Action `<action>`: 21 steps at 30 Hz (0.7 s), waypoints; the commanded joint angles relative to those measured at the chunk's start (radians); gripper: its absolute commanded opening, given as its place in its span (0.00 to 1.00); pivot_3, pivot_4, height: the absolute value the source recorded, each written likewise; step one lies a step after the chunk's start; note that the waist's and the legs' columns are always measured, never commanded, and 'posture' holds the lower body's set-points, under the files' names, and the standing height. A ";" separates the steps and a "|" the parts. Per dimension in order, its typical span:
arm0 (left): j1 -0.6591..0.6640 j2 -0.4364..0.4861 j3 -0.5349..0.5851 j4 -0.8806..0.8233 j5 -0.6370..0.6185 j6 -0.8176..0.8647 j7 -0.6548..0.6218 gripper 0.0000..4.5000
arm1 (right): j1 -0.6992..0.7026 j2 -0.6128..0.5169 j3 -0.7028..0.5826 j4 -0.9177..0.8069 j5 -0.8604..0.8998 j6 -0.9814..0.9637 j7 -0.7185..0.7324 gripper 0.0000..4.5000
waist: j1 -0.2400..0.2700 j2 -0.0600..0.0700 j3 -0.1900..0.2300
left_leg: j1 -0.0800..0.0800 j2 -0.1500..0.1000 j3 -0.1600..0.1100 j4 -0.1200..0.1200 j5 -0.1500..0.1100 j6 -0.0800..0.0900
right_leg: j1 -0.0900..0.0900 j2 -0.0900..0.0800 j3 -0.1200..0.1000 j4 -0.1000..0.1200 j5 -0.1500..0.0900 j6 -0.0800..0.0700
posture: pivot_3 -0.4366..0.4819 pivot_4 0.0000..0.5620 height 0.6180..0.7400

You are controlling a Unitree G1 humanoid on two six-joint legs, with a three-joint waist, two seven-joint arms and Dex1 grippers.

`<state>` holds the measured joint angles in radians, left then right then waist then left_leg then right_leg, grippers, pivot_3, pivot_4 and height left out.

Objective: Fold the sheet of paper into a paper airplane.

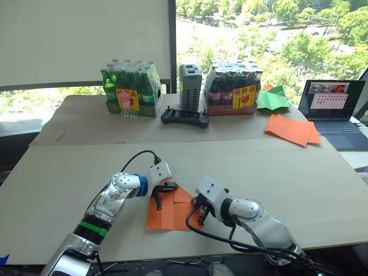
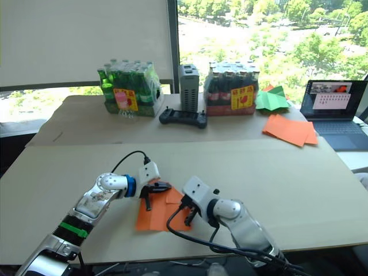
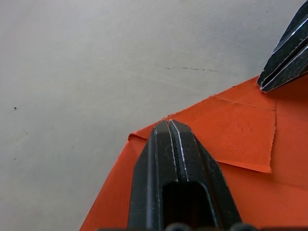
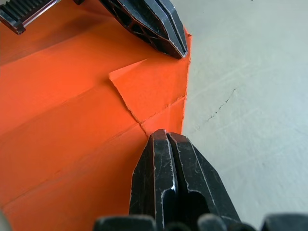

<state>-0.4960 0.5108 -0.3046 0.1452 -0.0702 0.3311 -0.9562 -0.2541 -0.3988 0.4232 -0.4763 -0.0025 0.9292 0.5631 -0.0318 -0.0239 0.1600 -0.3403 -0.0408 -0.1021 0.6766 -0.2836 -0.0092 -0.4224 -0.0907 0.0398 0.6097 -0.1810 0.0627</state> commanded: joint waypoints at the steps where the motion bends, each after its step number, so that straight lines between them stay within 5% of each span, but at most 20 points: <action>1: 0.007 0.009 -0.014 0.014 0.025 0.008 -0.007 0.00 | 0.049 -0.037 0.012 0.025 0.012 0.080 -0.002 0.01 | 0.001 0.000 0.000 | 0.000 0.000 0.000 0.000 0.000 0.000 | 0.000 0.000 0.000 0.000 0.000 0.000 | 0.48 0.27 0.86; 21: -0.003 0.002 -0.014 0.029 0.027 -0.002 -0.005 0.00 | -0.089 0.046 -0.101 -0.108 0.152 -0.048 0.009 0.01 | 0.010 0.000 0.001 | -0.002 0.000 0.000 0.000 0.000 0.000 | -0.002 0.001 0.000 0.000 0.000 0.000 | 0.48 0.27 0.86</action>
<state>-0.5052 0.5066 -0.3053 0.1570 -0.0703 0.3249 -0.9613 -0.3403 -0.3545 0.3279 -0.5714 0.1406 0.9131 0.5680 -0.0219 -0.0239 0.1605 -0.3420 -0.0403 -0.1026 0.6764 -0.2836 -0.0091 -0.4243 -0.0902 0.0394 0.6094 -0.1812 0.0629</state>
